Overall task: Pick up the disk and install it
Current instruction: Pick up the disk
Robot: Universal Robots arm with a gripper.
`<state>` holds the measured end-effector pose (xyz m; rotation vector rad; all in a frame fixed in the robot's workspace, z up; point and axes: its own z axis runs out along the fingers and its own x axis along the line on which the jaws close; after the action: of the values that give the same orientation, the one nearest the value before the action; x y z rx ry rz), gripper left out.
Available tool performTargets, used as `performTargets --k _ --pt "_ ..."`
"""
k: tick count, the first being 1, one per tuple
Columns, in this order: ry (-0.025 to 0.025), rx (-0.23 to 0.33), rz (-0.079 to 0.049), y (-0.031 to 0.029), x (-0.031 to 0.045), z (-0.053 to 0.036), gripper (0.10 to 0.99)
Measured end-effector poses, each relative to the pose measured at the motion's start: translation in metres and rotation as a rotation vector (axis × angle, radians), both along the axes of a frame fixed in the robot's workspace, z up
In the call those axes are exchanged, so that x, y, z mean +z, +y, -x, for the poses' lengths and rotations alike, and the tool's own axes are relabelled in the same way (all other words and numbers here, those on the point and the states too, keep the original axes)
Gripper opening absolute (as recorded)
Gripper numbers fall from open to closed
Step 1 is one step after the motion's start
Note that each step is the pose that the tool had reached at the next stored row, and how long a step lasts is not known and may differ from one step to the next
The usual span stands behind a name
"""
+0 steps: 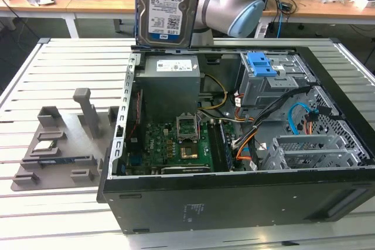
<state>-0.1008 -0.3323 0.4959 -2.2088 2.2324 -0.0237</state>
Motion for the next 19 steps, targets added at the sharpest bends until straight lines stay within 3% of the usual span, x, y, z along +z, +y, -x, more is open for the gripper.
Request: performTargets --k 12,19 --pt "0.0001 0.000 0.000 0.0001 -0.0001 -0.0472 0.365" --pt "0.0002 0.000 0.000 0.0001 -0.0001 -0.0679 0.365"
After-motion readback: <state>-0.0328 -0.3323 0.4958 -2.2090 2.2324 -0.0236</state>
